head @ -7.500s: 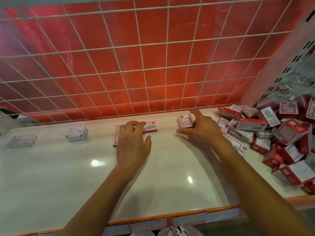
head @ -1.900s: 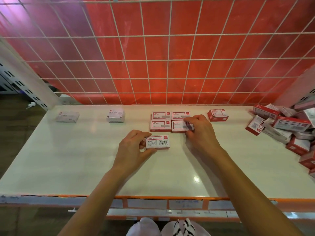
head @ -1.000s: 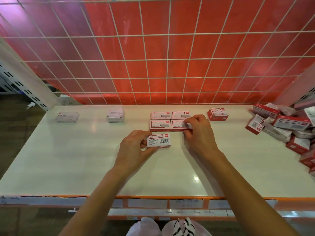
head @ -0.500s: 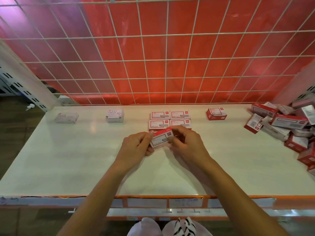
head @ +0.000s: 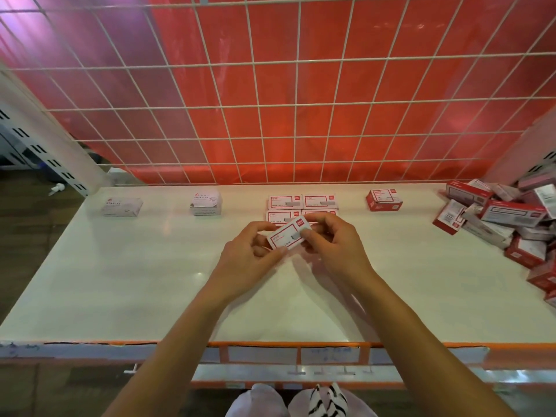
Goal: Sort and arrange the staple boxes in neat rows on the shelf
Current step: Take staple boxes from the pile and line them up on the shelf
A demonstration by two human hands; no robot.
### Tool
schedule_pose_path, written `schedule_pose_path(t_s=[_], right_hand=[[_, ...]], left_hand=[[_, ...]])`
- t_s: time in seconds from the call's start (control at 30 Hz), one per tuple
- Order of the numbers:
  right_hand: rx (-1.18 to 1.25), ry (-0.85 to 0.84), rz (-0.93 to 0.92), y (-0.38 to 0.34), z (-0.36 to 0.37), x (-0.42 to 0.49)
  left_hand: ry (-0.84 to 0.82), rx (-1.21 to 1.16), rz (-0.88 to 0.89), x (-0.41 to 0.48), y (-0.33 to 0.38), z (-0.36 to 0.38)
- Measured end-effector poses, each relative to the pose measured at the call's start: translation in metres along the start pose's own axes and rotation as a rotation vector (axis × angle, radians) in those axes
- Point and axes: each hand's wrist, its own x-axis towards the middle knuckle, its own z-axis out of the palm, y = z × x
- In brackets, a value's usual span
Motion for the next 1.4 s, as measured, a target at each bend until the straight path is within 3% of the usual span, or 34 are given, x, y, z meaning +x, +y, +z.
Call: schedule_pose_path(t_s=[0.17, 0.4, 0.7, 1.13, 1.4], right_hand=[[-0.015, -0.022, 0.062, 0.005, 0.002, -0.007], [-0.380, 0.013, -0.036, 0.010, -0.005, -0.006], [-0.543, 0.066, -0.081, 0.013, -0.013, 0.000], [-0.571, 0.202, -0.090, 0.013, -0.024, 0.012], [-0.524, 0.053, -0.002, 0.000, -0.024, 0.019]], left_hand=[[0.095, 0.220, 0.117, -0.001, 0.001, 0.003], [0.065, 0.459, 0.135, 0.005, -0.005, -0.001], [0.094, 0.548, 0.162, 0.015, -0.006, 0.001], [0.175, 0.579, 0.029, 0.019, -0.003, 0.008], [0.013, 0.549, 0.036, 0.031, 0.012, 0.007]])
